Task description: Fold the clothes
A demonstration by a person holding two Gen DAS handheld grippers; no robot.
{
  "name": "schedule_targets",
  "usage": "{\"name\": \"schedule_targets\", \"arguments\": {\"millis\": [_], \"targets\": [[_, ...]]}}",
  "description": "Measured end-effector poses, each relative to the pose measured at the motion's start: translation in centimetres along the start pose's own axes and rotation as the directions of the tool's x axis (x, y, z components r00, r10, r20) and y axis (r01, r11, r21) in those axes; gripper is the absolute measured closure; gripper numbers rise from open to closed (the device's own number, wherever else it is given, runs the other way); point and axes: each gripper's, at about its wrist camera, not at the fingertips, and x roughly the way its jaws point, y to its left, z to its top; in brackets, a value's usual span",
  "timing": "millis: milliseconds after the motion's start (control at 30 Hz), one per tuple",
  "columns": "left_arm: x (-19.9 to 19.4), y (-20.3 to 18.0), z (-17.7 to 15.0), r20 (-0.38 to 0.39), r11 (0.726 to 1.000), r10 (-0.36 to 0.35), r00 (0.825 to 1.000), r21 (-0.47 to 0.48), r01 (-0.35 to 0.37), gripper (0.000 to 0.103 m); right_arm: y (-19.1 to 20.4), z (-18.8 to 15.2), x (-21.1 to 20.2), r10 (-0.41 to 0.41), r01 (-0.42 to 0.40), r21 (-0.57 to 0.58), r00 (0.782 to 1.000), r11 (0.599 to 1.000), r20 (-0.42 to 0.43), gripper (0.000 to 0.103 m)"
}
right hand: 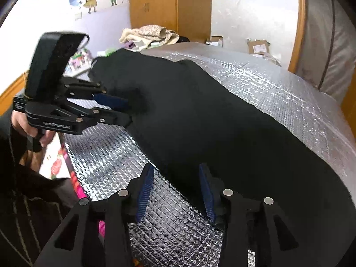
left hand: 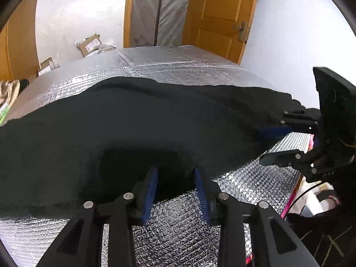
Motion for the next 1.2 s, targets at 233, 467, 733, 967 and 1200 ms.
{"name": "schedule_targets", "arguments": {"millis": [233, 467, 733, 967, 1200], "targets": [[0.0, -0.1, 0.1, -0.001, 1.0, -0.01, 1.0, 0.013, 0.01, 0.086, 0.0, 0.3, -0.3, 0.013, -0.014, 0.018, 1.0, 1.0, 0.026, 0.06], [-0.9, 0.0, 0.4, 0.03, 1.0, -0.022, 0.999, 0.006, 0.022, 0.101, 0.7, 0.8, 0.7, 0.006, -0.006, -0.009, 1.0, 1.0, 0.013, 0.09], [-3.0, -0.1, 0.5, 0.081, 0.999, -0.05, 0.995, 0.012, 0.05, 0.101, 1.0, 1.3, -0.1, -0.007, 0.007, -0.008, 0.998, 1.0, 0.055, 0.1], [-1.4, 0.4, -1.5, -0.001, 0.997, -0.074, 0.997, -0.013, 0.074, 0.102, 1.7, 0.3, 0.2, 0.035, -0.035, -0.028, 0.999, 0.999, 0.008, 0.101], [-3.0, 1.1, -1.0, 0.055, 0.985, -0.149, 0.987, -0.077, 0.153, 0.102, 1.3, 0.5, -0.4, 0.063, -0.063, 0.02, 0.998, 0.998, 0.014, 0.099]]}}
